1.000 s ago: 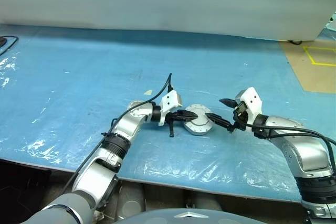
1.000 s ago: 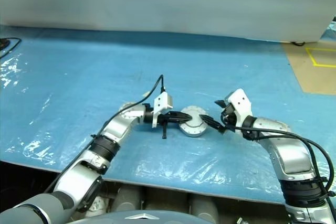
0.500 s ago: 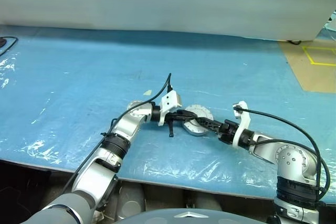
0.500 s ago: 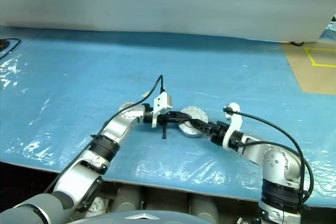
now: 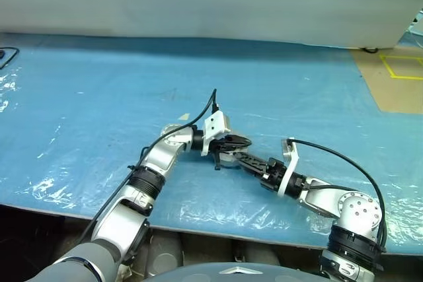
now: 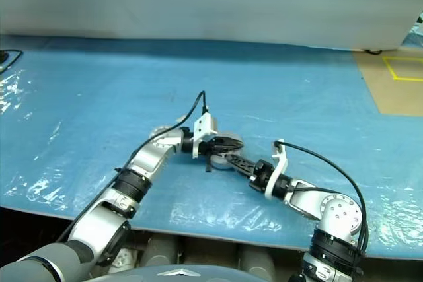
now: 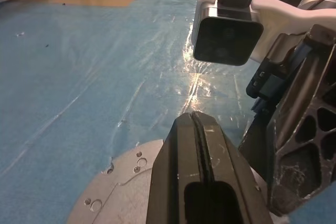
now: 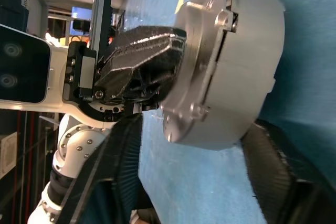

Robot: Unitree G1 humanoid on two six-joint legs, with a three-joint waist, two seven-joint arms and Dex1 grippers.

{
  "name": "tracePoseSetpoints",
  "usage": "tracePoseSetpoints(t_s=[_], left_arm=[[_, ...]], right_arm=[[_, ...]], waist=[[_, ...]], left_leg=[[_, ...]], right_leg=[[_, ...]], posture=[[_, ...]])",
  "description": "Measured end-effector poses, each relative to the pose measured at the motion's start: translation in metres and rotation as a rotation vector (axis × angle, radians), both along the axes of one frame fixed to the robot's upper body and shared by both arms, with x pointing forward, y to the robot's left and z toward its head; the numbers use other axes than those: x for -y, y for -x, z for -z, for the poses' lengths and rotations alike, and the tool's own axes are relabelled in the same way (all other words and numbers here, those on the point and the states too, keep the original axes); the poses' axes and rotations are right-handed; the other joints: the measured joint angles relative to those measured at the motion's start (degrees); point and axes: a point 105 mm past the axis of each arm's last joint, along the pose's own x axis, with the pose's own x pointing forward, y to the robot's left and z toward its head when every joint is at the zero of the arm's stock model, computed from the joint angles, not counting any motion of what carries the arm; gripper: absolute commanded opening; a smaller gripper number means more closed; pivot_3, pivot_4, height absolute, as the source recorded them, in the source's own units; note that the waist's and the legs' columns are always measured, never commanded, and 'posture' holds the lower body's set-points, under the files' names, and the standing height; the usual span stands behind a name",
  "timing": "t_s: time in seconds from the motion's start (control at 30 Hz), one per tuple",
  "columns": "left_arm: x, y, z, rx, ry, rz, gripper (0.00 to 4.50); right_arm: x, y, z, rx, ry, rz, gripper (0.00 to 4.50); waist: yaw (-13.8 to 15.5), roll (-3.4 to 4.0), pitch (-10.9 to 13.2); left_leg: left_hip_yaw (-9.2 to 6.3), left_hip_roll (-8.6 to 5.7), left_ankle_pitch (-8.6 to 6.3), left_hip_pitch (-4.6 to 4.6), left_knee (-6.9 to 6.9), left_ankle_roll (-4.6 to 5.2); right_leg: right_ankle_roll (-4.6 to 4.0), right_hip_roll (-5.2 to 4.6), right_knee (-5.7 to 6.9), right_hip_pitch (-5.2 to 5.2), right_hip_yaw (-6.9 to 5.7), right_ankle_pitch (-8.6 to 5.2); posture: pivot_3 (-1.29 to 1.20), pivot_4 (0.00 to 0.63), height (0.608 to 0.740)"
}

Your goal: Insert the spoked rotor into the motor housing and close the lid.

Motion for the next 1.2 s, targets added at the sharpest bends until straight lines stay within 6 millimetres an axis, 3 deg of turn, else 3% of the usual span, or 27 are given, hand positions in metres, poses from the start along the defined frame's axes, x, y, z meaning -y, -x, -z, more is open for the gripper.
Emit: tracePoseSetpoints(t_s=[0.2, 0.73, 0.83, 0.97, 1.13, 1.2], left_arm=[[-0.003, -0.003, -0.004, 0.014, 0.007, -0.018, 0.00], [-0.004, -0.004, -0.003, 0.013, 0.010, -0.029, 0.00], [-0.003, -0.004, -0.004, 0.014, 0.011, -0.029, 0.00], [-0.003, -0.004, -0.004, 0.013, 0.010, -0.029, 0.00], [-0.003, -0.003, -0.002, 0.006, 0.009, -0.025, 0.00], [-0.002, -0.002, -0.001, 0.003, 0.005, -0.018, 0.00]], right_arm=[[0.002, 0.002, -0.002, 0.002, 0.030, -0.026, 0.19], [0.001, 0.003, -0.001, 0.032, 0.092, -0.038, 0.19], [0.001, 0.004, -0.006, 0.071, 0.094, -0.049, 1.03], [-0.001, 0.007, -0.012, 0.097, 0.049, -0.069, 2.62], [-0.004, 0.006, -0.014, 0.117, 0.031, -0.065, 4.22], [-0.005, 0.005, -0.014, 0.122, 0.035, -0.066, 4.22]], waist=[[0.1, 0.08, 0.0], [0.1, 0.09, 0.0], [0.2, 0.09, 0.0], [0.2, 0.09, 0.0], [0.1, 0.09, 0.0], [0.1, 0.09, 0.0]], left_leg=[[-0.02, -0.12, 0.00, 0.02, -0.04, -0.01], [-0.02, -0.15, 0.00, 0.07, -0.01, -0.01], [-0.02, -0.16, 0.00, 0.05, 0.00, -0.01], [-0.02, -0.16, 0.00, 0.05, 0.00, -0.01], [-0.02, -0.16, 0.00, 0.06, 0.01, -0.01], [-0.02, -0.16, 0.00, 0.06, 0.02, -0.01]], right_leg=[[0.20, 0.02, 0.03, 0.02, -0.06, 0.12], [0.13, 0.00, 0.02, 0.06, 0.00, 0.05], [0.24, 0.00, 0.01, 0.06, 0.00, 0.09], [0.23, 0.00, 0.02, 0.07, -0.01, 0.08], [0.07, 0.00, 0.03, 0.07, -0.01, -0.02], [0.07, -0.02, 0.03, 0.09, 0.00, -0.02]], posture=[[0.00, 0.150, 0.740], [0.00, 0.150, 0.740], [0.00, 0.150, 0.740], [0.00, 0.150, 0.740], [0.00, 0.150, 0.740], [0.00, 0.150, 0.740]])
